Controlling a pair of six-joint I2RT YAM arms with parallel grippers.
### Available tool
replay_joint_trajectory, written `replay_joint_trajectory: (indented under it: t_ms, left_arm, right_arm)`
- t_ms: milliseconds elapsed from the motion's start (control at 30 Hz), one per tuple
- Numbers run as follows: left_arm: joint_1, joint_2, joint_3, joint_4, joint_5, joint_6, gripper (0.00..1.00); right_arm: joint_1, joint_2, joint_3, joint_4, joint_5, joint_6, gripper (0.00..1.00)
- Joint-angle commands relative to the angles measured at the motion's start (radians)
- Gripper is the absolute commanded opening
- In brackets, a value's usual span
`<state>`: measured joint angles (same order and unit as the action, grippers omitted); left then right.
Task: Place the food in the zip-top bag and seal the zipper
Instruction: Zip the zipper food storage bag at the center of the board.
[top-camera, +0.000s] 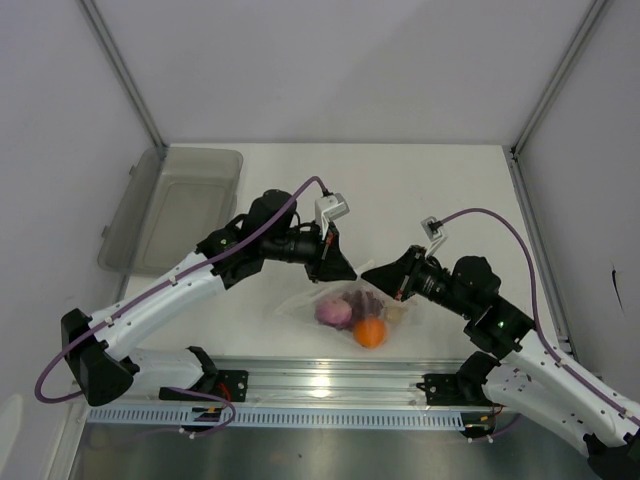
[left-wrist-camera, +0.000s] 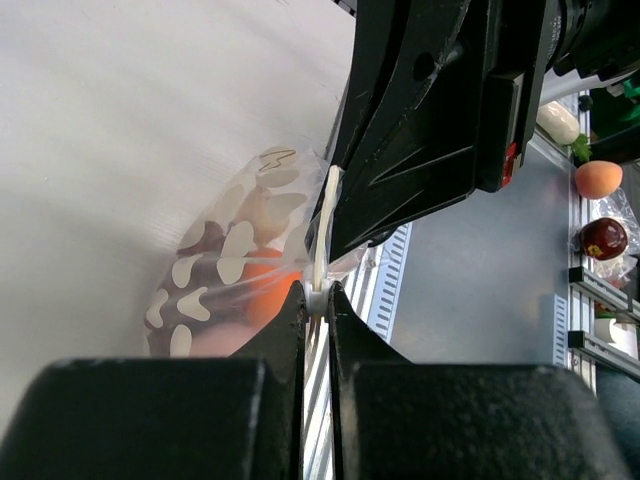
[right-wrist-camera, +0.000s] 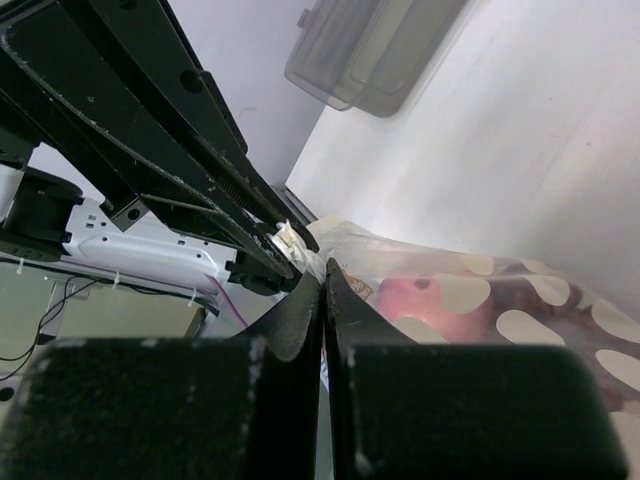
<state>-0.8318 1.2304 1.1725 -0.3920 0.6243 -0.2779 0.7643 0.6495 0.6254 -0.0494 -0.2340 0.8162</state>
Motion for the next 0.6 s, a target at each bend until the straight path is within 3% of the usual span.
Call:
replay_joint_trajectory:
  t_ms: [0,567]
  left_arm:
    - [-0.004,-0.034,0.003,-0.07,-0.012,0.034,0.0]
    - [-0.004,-0.078,-0.034,-0.113,-0.051,0.057,0.01]
  right_arm:
    - [-0.016,-0.027,0.053,0.048,0.061,-0.02,0.0]
    - [-0.121,-0.037,0.12,-0.185,0.116,-0.157,0.0]
